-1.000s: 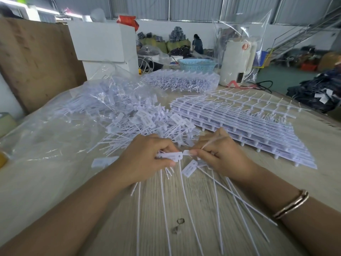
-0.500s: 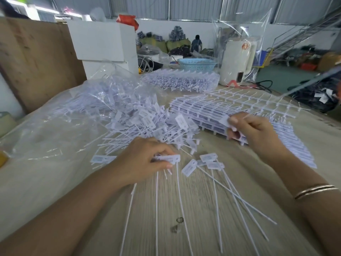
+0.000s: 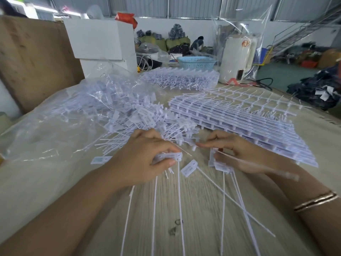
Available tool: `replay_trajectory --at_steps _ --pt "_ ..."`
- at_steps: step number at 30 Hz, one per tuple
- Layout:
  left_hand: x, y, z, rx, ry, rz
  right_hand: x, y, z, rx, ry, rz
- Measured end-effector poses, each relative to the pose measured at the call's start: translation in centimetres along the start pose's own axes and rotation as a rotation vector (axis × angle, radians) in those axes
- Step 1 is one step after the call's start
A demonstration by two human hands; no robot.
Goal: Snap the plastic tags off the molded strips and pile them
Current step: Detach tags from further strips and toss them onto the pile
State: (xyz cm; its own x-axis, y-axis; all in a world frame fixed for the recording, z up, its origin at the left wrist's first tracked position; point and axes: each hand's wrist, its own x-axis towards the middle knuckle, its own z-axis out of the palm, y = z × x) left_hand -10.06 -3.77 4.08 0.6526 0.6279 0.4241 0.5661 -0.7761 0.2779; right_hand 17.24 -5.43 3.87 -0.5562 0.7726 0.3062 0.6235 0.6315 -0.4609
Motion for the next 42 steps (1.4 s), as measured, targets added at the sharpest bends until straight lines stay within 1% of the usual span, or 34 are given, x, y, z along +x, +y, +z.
replay_trajectory --at_steps 4,5,7,9,10,14,16,18,21,23,25,27,28,29,30,31,33,34,36,38,40,42 --pt "0.2 0.1 -0.5 0.088 -0.013 0.008 0.5 -1.0 0.9 0.034 0.122 -0.004" --pt "0.2 0.1 -0.5 0.099 0.007 0.021 0.6 -1.2 1.1 0.062 0.115 -0.006" --pt "0.2 0.1 -0.5 0.087 0.05 0.035 0.5 -1.4 1.1 0.133 0.038 0.032" --pt "0.2 0.1 -0.5 0.056 0.082 0.041 0.3 -1.5 0.7 0.198 -0.015 0.083" --pt "0.3 0.2 -0.6 0.029 0.101 0.037 0.3 -1.5 0.6 0.208 -0.011 0.087" --pt "0.6 0.8 -1.2 -0.099 0.177 0.02 0.5 -1.7 0.8 0.202 0.069 0.05" --pt "0.7 0.9 -1.5 -0.18 0.209 0.001 0.6 -1.7 0.9 0.214 0.074 0.05" --pt "0.7 1.0 -1.5 -0.242 0.235 -0.023 0.6 -1.5 1.0 0.181 0.045 0.057" --pt "0.7 1.4 -1.1 -0.304 0.241 -0.044 0.5 -1.6 0.9 0.171 0.062 0.082" --pt "0.6 1.6 -1.1 -0.299 0.268 -0.034 0.4 -1.6 0.2 0.085 0.059 0.108" --pt "0.6 1.6 -1.5 -0.304 0.326 -0.032 0.0 -1.6 -1.0 -0.078 0.053 0.219" --pt "0.5 1.6 -2.0 -0.315 0.396 -0.001 -0.9 -1.4 -2.6 -0.195 0.003 0.437" --pt "0.5 1.6 -2.3 -0.333 0.425 0.022 -1.5 -1.3 -3.3 -0.208 -0.058 0.555" --pt "0.5 1.7 -2.5 -0.358 0.453 0.045 -2.0 -1.3 -3.8 -0.209 -0.157 0.65" --pt "0.5 1.7 -2.7 -0.381 0.479 0.066 -2.4 -1.4 -4.0 -0.193 -0.265 0.715" --pt "0.5 1.8 -2.9 -0.406 0.495 0.084 -2.5 -1.5 -4.0 -0.165 -0.359 0.723" --pt "0.4 1.8 -2.8 -0.463 0.468 0.089 -2.2 -1.9 -3.4 -0.055 -0.433 0.675" --pt "0.3 1.9 -2.5 -0.477 0.417 0.077 -1.9 -2.2 -2.9 0.012 -0.425 0.636" --pt "0.3 2.0 -1.5 -0.433 0.269 0.047 -1.2 -2.8 -1.5 0.072 -0.345 0.555" --pt "0.4 2.1 -0.2 -0.306 0.157 0.026 -0.4 -3.5 0.2 0.057 -0.21 0.469" --pt "0.5 1.9 0.6 -0.203 0.109 0.002 0.3 -3.8 1.5 0.13 -0.087 0.399" --pt "0.4 1.5 0.7 -0.211 0.066 -0.056 0.5 -4.0 1.8 0.247 -0.015 0.386"
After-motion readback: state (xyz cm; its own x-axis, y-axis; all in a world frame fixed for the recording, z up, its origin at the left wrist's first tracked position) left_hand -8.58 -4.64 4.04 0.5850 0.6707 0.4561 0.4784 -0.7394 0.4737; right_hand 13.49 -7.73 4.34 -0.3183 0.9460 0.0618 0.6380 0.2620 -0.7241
